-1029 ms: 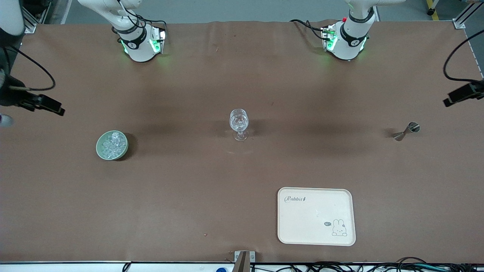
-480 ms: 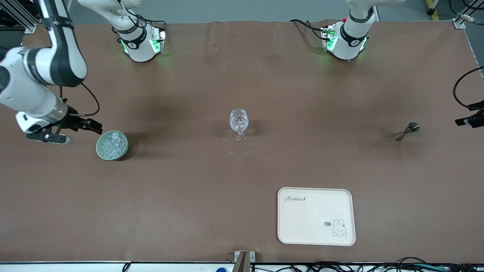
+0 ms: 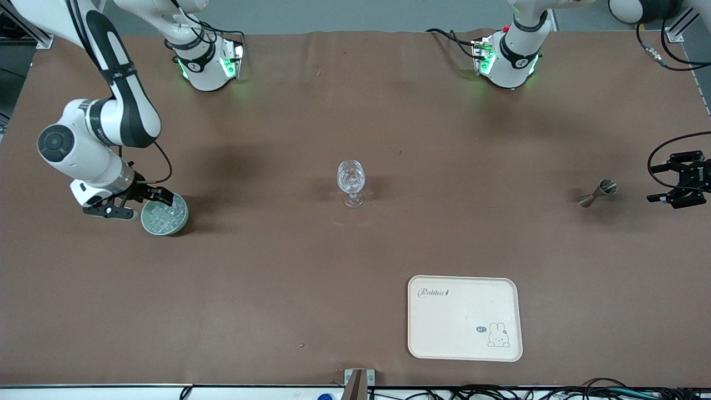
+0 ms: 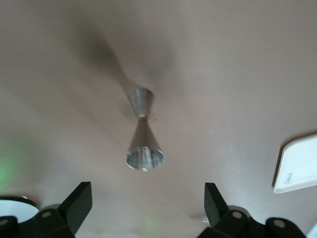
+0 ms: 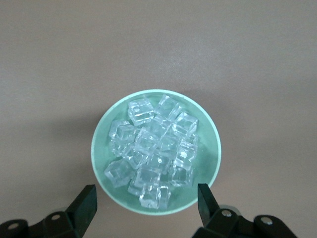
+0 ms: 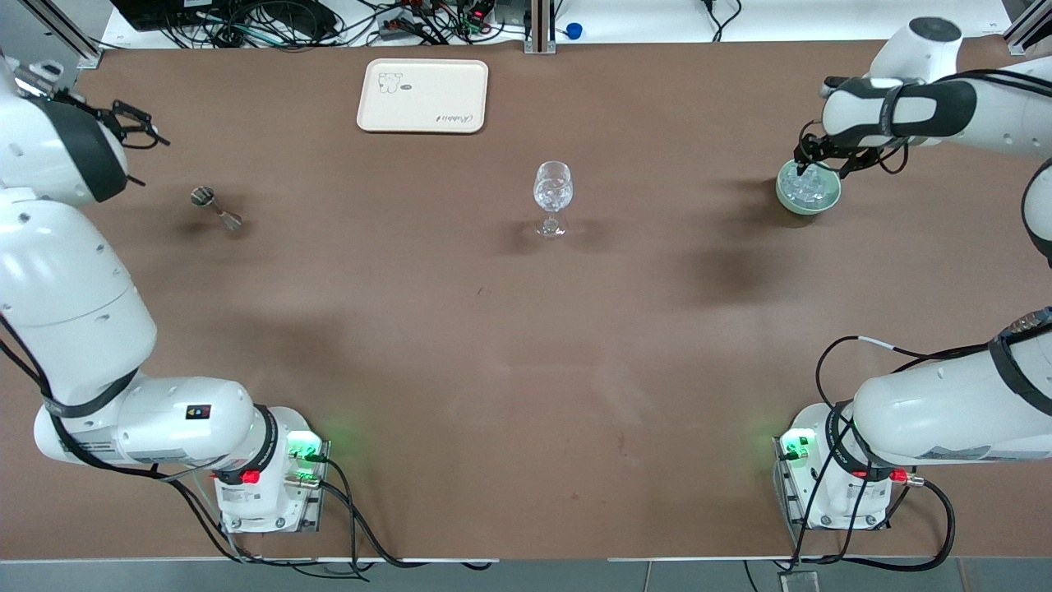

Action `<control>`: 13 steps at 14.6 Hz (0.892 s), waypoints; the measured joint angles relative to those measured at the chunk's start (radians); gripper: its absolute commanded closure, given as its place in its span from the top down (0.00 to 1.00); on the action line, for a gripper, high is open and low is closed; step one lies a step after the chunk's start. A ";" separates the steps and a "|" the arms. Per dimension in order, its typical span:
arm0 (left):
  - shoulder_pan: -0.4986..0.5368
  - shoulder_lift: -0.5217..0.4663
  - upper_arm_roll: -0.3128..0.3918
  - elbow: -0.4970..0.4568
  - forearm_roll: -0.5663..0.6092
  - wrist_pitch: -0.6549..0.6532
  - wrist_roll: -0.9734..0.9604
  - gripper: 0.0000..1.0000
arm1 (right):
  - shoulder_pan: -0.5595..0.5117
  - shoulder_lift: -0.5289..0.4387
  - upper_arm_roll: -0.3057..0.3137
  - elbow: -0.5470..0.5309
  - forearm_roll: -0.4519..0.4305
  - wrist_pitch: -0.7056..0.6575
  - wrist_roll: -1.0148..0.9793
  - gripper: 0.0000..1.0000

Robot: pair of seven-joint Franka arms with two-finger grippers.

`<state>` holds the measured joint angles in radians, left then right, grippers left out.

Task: Pour wine and add ice with both arms
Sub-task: 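Reach the right gripper to the ice bowl while the left gripper reaches the jigger, then grasp an ice cube with the right gripper while the left gripper grasps the jigger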

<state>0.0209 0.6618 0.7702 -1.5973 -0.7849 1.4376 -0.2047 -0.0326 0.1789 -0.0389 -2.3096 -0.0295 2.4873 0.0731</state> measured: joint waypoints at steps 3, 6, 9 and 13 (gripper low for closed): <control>0.024 0.081 0.018 0.009 -0.073 -0.038 -0.055 1.00 | 0.000 0.019 0.000 -0.028 -0.012 0.034 0.000 0.62; 0.075 0.164 0.020 0.074 -0.160 -0.124 -0.086 1.00 | 0.000 0.035 -0.001 -0.034 -0.012 0.034 0.000 0.62; 0.125 0.240 0.019 0.117 -0.237 -0.181 -0.090 1.00 | 0.000 0.046 -0.001 -0.036 -0.012 0.034 0.000 0.61; 0.202 0.320 -0.013 0.136 -0.331 -0.276 -0.091 1.00 | 0.000 0.056 -0.001 -0.037 -0.012 0.034 0.000 0.51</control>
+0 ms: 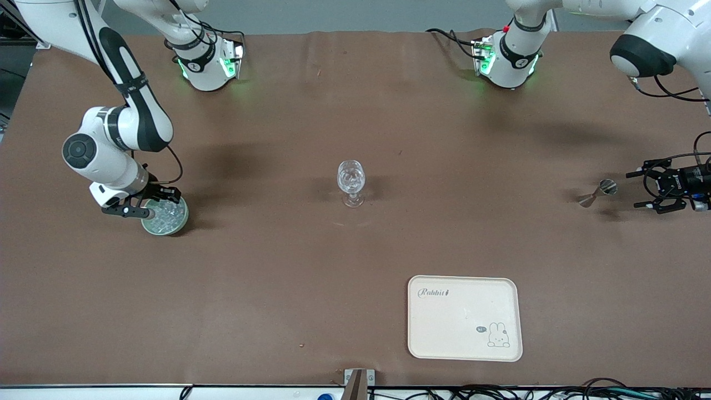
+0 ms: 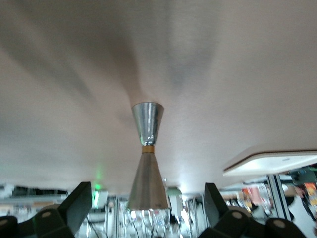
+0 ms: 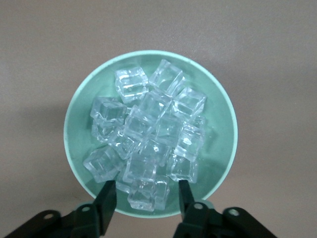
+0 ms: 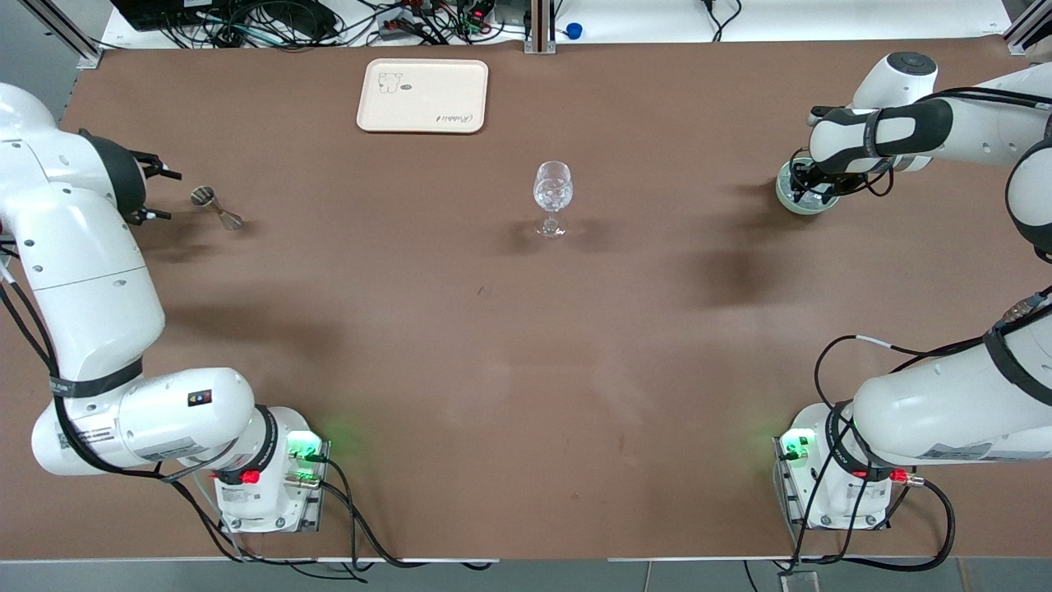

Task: Pour wine and add ice with both arms
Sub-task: 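Grasp an ice cube with the right gripper while the left gripper grasps the jigger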

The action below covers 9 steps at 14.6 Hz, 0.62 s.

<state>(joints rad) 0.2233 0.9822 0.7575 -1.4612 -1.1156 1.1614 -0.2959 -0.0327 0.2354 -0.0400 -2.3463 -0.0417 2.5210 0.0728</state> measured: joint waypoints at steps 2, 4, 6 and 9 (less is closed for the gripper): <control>0.049 0.027 -0.049 0.013 -0.005 -0.024 -0.005 1.00 | 0.000 0.003 0.000 0.000 0.000 0.000 0.000 0.45; 0.063 0.042 -0.077 0.018 -0.006 -0.031 -0.012 1.00 | 0.000 0.004 0.000 0.000 0.000 0.000 0.000 0.37; 0.059 0.046 -0.104 0.022 -0.007 -0.032 -0.028 0.99 | 0.000 0.004 0.000 0.000 0.000 0.000 0.000 0.31; 0.056 0.047 -0.136 0.023 -0.008 -0.037 -0.043 0.98 | 0.000 0.004 0.000 0.001 0.000 0.000 0.000 0.21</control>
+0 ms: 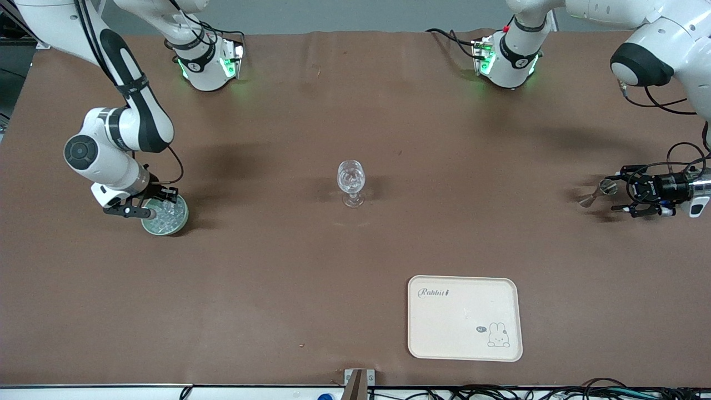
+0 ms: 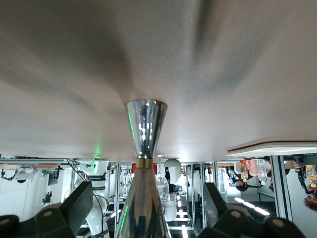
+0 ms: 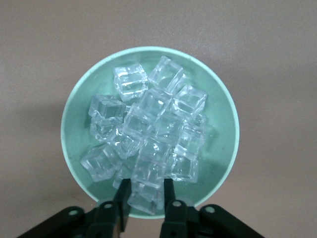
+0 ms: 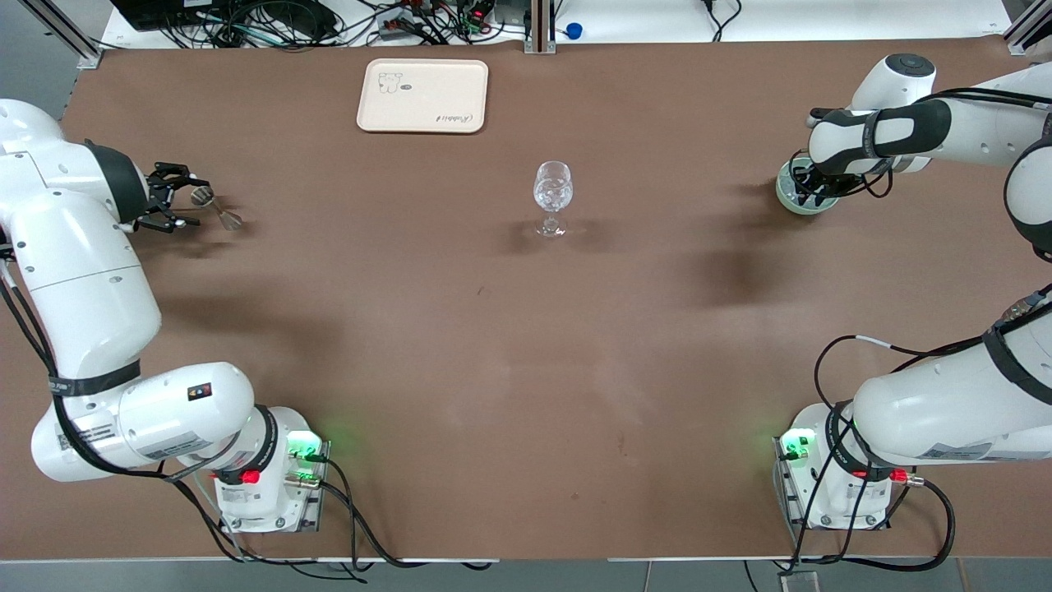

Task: Pour wine and add ice with both arms
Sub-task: 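Grasp an ice cube with the right gripper while the left gripper grasps the jigger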

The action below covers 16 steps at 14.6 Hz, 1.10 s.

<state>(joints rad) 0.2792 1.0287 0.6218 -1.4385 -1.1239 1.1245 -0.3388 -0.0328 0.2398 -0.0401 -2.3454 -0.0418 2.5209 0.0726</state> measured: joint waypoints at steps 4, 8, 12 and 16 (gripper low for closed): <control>0.002 0.004 -0.010 -0.004 0.000 -0.007 0.000 0.93 | 0.000 0.000 0.000 0.014 0.000 0.000 0.000 0.14; 0.002 0.014 -0.014 -0.021 0.000 -0.009 0.001 0.87 | 0.000 0.000 -0.001 0.069 0.000 -0.081 0.000 0.11; 0.002 0.020 -0.016 -0.033 0.000 -0.009 0.003 0.70 | 0.000 0.000 -0.001 0.131 0.000 -0.164 0.000 0.03; 0.002 0.021 -0.017 -0.034 0.000 -0.009 0.003 0.55 | 0.000 -0.018 -0.001 0.170 0.000 -0.211 0.002 0.01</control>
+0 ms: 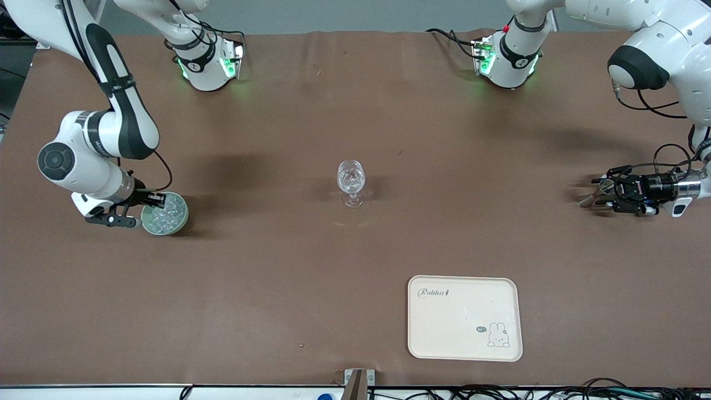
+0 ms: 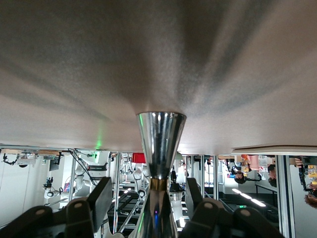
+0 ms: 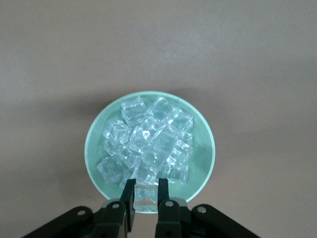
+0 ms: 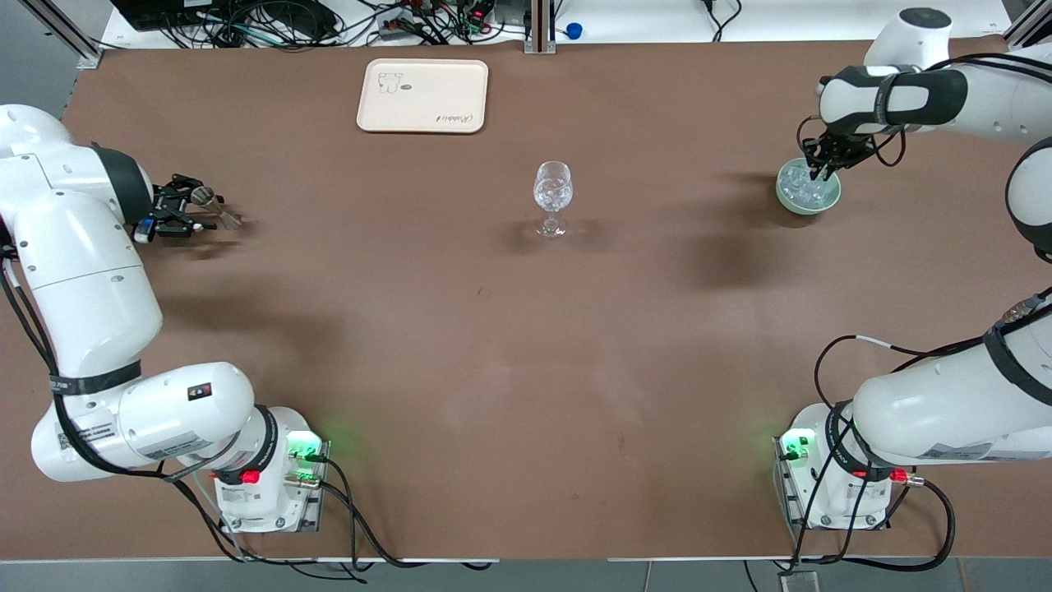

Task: Pour wine and add ice with both arms
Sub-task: 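Lift the ice cube with the right gripper while the left gripper lifts the jigger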

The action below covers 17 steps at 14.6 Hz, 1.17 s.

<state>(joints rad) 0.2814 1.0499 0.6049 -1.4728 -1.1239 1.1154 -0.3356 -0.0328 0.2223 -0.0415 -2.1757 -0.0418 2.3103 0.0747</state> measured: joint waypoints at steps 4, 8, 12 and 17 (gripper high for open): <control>0.000 0.000 0.000 0.000 -0.009 0.005 0.000 0.40 | 0.000 -0.093 -0.003 0.092 0.000 -0.140 0.000 0.01; 0.000 0.000 0.000 0.000 -0.032 0.020 0.000 0.19 | -0.001 -0.187 -0.007 0.270 0.000 -0.376 0.000 0.01; 0.003 0.000 0.000 0.000 -0.043 0.027 0.000 0.06 | -0.003 -0.203 -0.010 0.541 0.001 -0.638 0.000 0.01; 0.011 -0.004 0.001 -0.007 -0.059 0.009 0.009 0.03 | -0.003 -0.202 -0.009 0.707 0.005 -0.791 0.000 0.01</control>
<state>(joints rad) 0.2928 1.0461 0.6059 -1.4800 -1.1831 1.1249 -0.3265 -0.0357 0.0198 -0.0507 -1.4682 -0.0369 1.5195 0.0745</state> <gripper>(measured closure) 0.789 0.784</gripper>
